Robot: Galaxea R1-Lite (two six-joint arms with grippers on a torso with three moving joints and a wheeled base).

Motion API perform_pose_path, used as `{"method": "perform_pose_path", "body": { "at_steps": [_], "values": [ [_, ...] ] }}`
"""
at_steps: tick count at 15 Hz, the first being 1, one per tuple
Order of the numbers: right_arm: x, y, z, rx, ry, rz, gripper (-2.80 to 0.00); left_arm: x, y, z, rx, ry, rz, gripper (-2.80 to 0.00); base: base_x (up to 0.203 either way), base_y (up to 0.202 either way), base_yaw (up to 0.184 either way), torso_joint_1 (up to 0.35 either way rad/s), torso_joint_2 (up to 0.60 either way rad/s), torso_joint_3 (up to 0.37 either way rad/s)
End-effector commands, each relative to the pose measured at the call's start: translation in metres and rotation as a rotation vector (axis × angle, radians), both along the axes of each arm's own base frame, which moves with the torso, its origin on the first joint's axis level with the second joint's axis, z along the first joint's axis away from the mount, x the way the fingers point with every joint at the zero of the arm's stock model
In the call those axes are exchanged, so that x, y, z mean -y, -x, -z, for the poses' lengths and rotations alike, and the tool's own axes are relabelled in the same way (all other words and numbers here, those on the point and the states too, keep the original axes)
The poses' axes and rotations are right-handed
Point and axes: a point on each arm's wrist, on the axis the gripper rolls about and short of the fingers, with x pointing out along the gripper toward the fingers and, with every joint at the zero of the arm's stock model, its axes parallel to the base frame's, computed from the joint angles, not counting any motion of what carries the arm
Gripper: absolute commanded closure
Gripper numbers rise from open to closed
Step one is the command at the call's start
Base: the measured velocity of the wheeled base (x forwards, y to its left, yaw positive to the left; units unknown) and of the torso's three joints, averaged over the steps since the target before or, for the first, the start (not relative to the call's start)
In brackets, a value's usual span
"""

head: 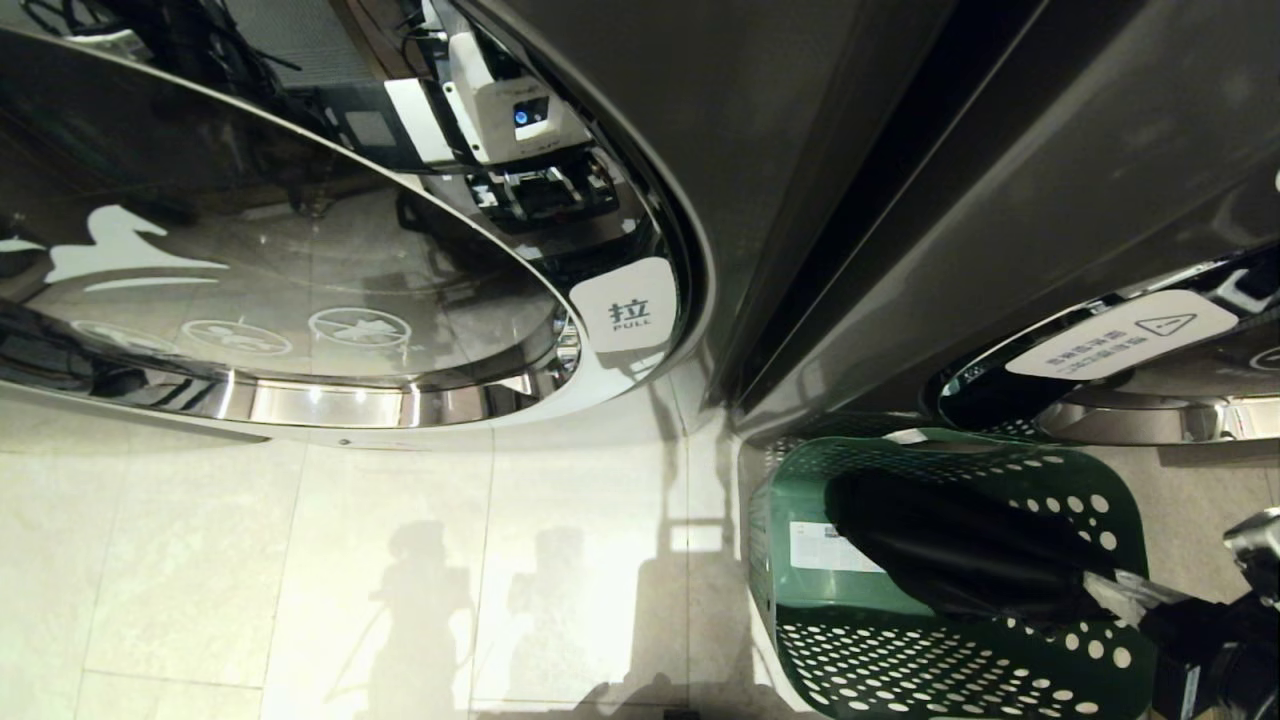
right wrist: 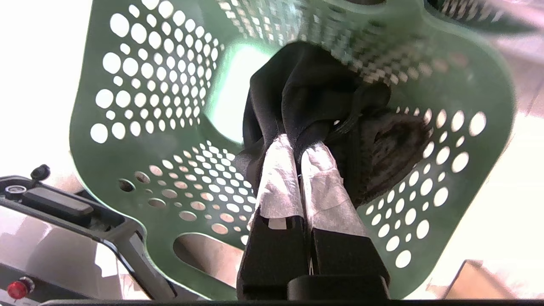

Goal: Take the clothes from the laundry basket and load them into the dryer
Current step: Take the clothes out of the basket

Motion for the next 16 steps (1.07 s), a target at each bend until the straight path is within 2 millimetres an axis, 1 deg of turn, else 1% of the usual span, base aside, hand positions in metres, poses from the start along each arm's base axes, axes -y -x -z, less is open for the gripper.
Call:
{"method": "perform_pose_path", "body": {
  "at_steps": [1, 3, 5, 7, 9, 12, 16],
  "values": [
    [-0.005, 0.014, -0.015, 0.11, 0.009, -0.023, 0.0, 0.0, 0.0, 0.0, -0.001, 0.0, 0.0, 0.0, 0.0, 0.0, 0.0, 0.0, 0.0, 0.0],
    [-0.008, 0.028, -0.024, 0.167, 0.01, -0.027, 0.0, 0.0, 0.0, 0.0, 0.001, 0.0, 0.0, 0.0, 0.0, 0.0, 0.0, 0.0, 0.0, 0.0],
    [-0.01, 0.044, -0.028, 0.154, -0.007, -0.009, 0.0, 0.0, 0.0, 0.0, -0.001, 0.0, 0.0, 0.0, 0.0, 0.0, 0.0, 0.0, 0.0, 0.0],
    [-0.011, 0.059, -0.025, 0.099, -0.05, 0.002, 0.0, 0.0, 0.0, 0.0, 0.0, 0.0, 0.0, 0.0, 0.0, 0.0, 0.0, 0.0, 0.0, 0.0],
    [-0.011, 0.074, -0.025, 0.113, -0.066, 0.009, 0.0, 0.0, 0.0, 0.001, -0.002, 0.0, 0.0, 0.0, 0.0, 0.0, 0.0, 0.0, 0.0, 0.0],
    [-0.008, 0.088, -0.021, 0.142, -0.063, 0.062, 0.0, 0.0, 0.0, 0.001, -0.002, 0.0, 0.0, 0.0, 0.0, 0.0, 0.0, 0.0, 0.0, 0.0],
    [-0.004, 0.109, -0.004, 0.145, -0.059, 0.109, 0.0, 0.0, 0.0, 0.001, -0.002, 0.0, 0.0, 0.0, 0.0, 0.0, 0.0, 0.0, 0.0, 0.0]
  ]
}}
